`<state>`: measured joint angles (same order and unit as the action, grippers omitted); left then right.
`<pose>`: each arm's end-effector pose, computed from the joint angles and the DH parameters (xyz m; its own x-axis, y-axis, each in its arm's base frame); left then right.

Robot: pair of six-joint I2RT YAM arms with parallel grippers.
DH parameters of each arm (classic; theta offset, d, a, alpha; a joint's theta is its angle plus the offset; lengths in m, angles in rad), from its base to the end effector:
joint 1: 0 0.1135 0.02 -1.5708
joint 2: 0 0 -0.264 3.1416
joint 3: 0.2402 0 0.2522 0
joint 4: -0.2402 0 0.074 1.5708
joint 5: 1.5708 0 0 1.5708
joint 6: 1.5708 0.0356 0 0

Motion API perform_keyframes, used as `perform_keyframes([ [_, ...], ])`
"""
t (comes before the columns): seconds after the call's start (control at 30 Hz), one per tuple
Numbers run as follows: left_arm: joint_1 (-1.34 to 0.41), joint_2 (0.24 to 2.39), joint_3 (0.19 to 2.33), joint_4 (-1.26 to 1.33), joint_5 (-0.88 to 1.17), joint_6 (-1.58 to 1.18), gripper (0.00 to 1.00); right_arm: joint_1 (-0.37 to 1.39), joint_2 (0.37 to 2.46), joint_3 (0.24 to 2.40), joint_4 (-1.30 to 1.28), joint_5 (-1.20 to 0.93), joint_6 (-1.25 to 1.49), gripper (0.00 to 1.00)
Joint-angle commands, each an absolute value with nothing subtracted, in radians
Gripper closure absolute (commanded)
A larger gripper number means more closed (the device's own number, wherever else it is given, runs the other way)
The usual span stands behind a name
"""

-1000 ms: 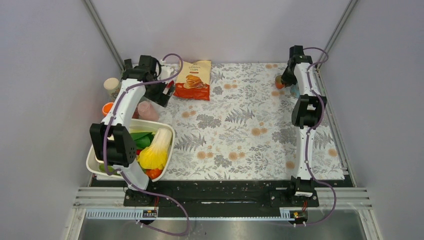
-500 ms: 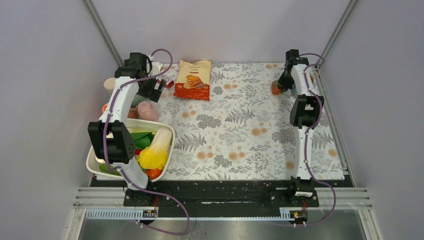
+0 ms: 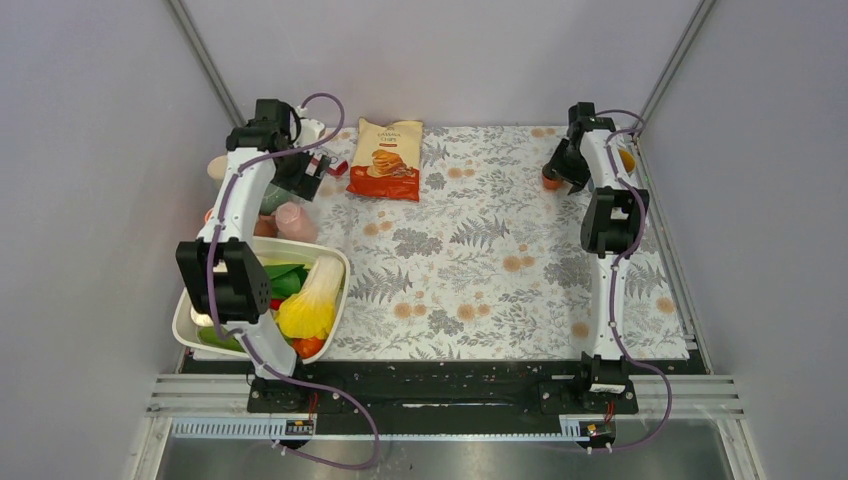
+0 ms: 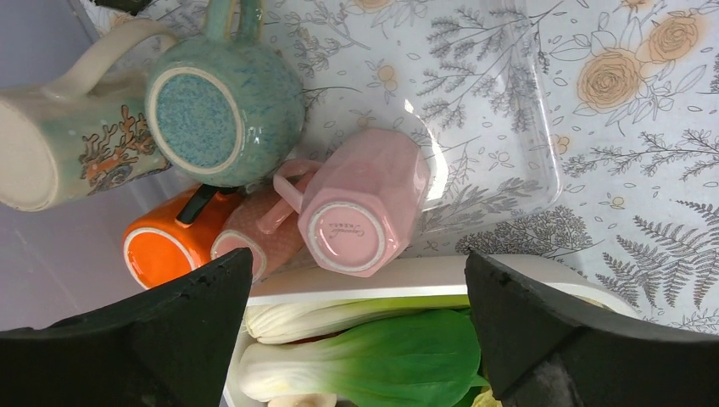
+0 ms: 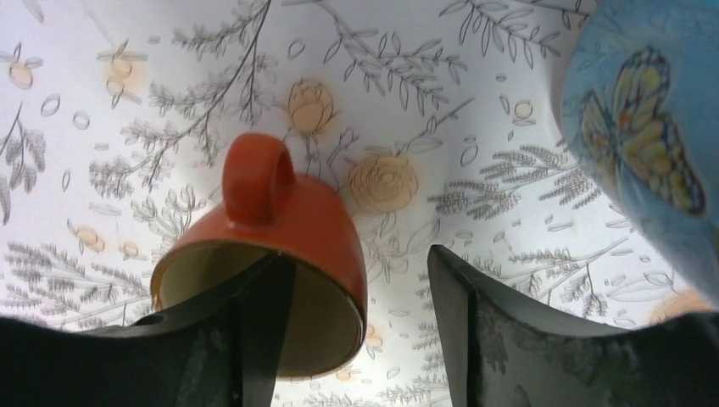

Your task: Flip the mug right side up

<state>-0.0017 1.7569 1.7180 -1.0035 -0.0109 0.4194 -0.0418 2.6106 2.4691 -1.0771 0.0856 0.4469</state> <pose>0.3712 -0.0002 0.3287 -0.7903 0.4085 -0.4566 0.3482 0.9127 0.2139 0.5358 -0.0255 0.1693 -0.8150 0.4651 -0.3458 0.4694 0.8796 0.0767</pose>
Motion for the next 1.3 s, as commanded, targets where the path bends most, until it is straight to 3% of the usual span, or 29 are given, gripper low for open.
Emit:
perform_keyframes([
  [0.0,0.033,1.807,1.820,-1.056,-0.013,0.427,0.01,-0.010,2.444,2.424,-1.049,0.092,0.395,0.29],
  [0.13,0.063,1.923,1.924,-1.100,-0.013,0.361,0.01,-0.005,2.357,2.386,-1.028,0.089,0.369,0.03],
  [0.17,0.072,1.964,1.969,-1.117,-0.008,0.337,0.01,-0.005,2.342,2.380,-1.030,0.089,0.361,0.01],
  [0.3,0.100,2.087,2.096,-1.180,0.097,0.256,0.01,0.034,2.278,2.361,-1.028,0.069,0.321,0.01],
  [0.63,0.106,2.143,1.983,-1.134,0.063,0.198,0.02,0.089,2.168,2.301,-1.017,0.008,0.260,0.01],
  [0.8,0.101,2.107,1.898,-1.139,0.181,0.202,0.25,0.106,2.140,2.290,-1.017,0.003,0.244,0.01],
  [0.93,0.080,2.071,1.843,-1.139,0.303,0.244,0.30,0.107,2.121,2.260,-1.008,0.004,0.241,0.01],
  [1.03,0.062,2.062,1.843,-1.141,0.351,0.280,0.29,0.109,2.118,2.256,-1.007,0.003,0.237,0.01],
  [1.27,0.051,2.055,1.941,-1.193,0.449,0.382,0.07,0.110,2.104,2.242,-1.007,-0.022,0.210,0.01],
])
